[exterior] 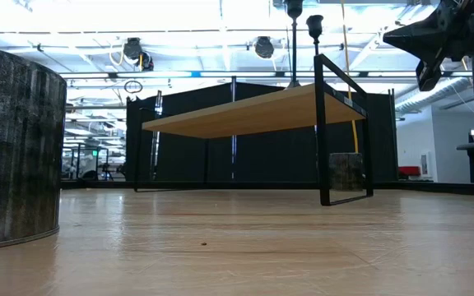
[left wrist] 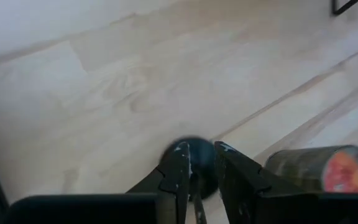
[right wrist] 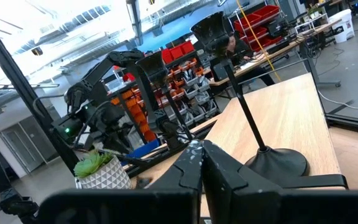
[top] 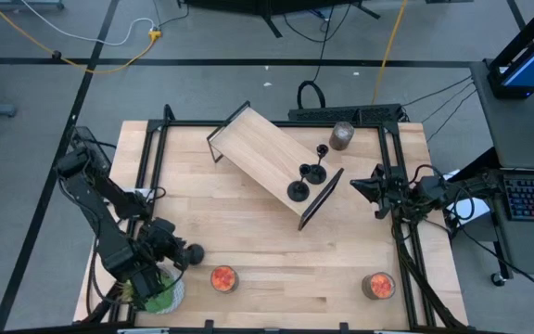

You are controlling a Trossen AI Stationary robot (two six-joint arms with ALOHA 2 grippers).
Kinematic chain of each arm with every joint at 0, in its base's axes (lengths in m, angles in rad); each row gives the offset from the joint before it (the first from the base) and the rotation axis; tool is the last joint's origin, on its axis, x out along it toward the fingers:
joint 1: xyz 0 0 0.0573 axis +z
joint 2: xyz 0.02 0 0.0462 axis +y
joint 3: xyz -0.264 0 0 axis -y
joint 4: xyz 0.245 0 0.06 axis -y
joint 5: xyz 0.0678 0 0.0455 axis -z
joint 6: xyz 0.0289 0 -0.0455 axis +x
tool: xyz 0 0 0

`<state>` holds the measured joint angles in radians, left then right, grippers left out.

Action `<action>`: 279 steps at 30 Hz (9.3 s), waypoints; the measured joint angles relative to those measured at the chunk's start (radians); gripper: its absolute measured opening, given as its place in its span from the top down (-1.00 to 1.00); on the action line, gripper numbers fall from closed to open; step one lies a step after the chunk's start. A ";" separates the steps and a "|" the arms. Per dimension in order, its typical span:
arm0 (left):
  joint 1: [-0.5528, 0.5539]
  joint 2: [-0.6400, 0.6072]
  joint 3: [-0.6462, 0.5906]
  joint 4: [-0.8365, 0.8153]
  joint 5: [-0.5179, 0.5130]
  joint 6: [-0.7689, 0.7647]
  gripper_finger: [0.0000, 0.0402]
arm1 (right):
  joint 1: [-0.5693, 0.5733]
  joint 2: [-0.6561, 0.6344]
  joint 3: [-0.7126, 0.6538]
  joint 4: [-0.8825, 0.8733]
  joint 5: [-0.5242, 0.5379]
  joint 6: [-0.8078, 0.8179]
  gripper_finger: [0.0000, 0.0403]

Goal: Pick & Place candle stick holders
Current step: Put the black candle holder on the shelf, then put the right black metal candle holder on the shelf, then put the left orange scented candle on the shelf

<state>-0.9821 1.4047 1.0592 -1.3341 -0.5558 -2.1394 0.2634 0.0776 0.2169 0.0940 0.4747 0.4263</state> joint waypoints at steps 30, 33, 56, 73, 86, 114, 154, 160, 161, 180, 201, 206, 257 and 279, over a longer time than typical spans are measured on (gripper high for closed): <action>0.073 -0.076 0.000 -0.026 -0.026 0.104 0.78 | 0.000 0.000 0.000 0.000 0.000 -0.004 1.00; 0.073 -0.121 0.004 -0.012 -0.029 0.133 0.76 | 0.000 0.000 0.000 0.000 0.000 -0.004 1.00; 0.005 -0.185 0.032 0.229 0.169 0.189 0.02 | 0.000 0.000 0.000 0.000 -0.002 -0.021 1.00; 0.063 -0.181 0.032 0.203 0.192 0.220 0.05 | 0.000 0.000 0.000 0.000 -0.004 -0.020 1.00; 0.142 -0.152 0.031 0.176 0.307 0.283 0.05 | 0.000 0.000 0.000 0.000 -0.005 -0.022 1.00; 0.200 -0.120 0.032 0.176 0.353 0.321 0.92 | 0.000 0.000 -0.001 0.000 -0.005 -0.027 1.00; 0.851 -0.071 0.758 -0.085 0.374 1.171 0.93 | 0.000 0.000 -0.001 0.000 -0.005 -0.027 1.00; 0.980 0.035 0.890 -0.080 0.438 1.357 0.93 | 0.000 0.000 -0.001 -0.001 -0.005 -0.027 1.00; 1.000 0.053 0.909 -0.076 0.450 1.383 0.93 | 0.000 0.000 -0.001 -0.001 -0.005 -0.027 1.00; 1.247 0.317 1.099 -0.002 0.683 1.689 0.93 | 0.000 0.039 0.000 -0.024 -0.005 0.007 1.00; 1.316 0.412 1.100 0.107 0.802 1.738 0.93 | 0.000 0.054 0.000 -0.023 -0.005 0.029 1.00; 1.322 0.419 1.100 0.098 0.786 1.745 0.93 | 0.000 0.054 0.000 -0.023 -0.005 0.026 1.00; 1.323 0.461 1.099 0.156 0.766 1.760 0.56 | 0.000 0.054 0.000 -0.023 -0.005 0.026 1.00; 1.331 0.458 1.126 0.239 0.784 1.763 0.56 | 0.000 0.054 0.000 -0.023 -0.005 0.026 1.00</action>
<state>0.3490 1.8624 2.1849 -1.0948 0.2283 -0.3761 0.2634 0.1314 0.2169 0.0708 0.4702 0.4522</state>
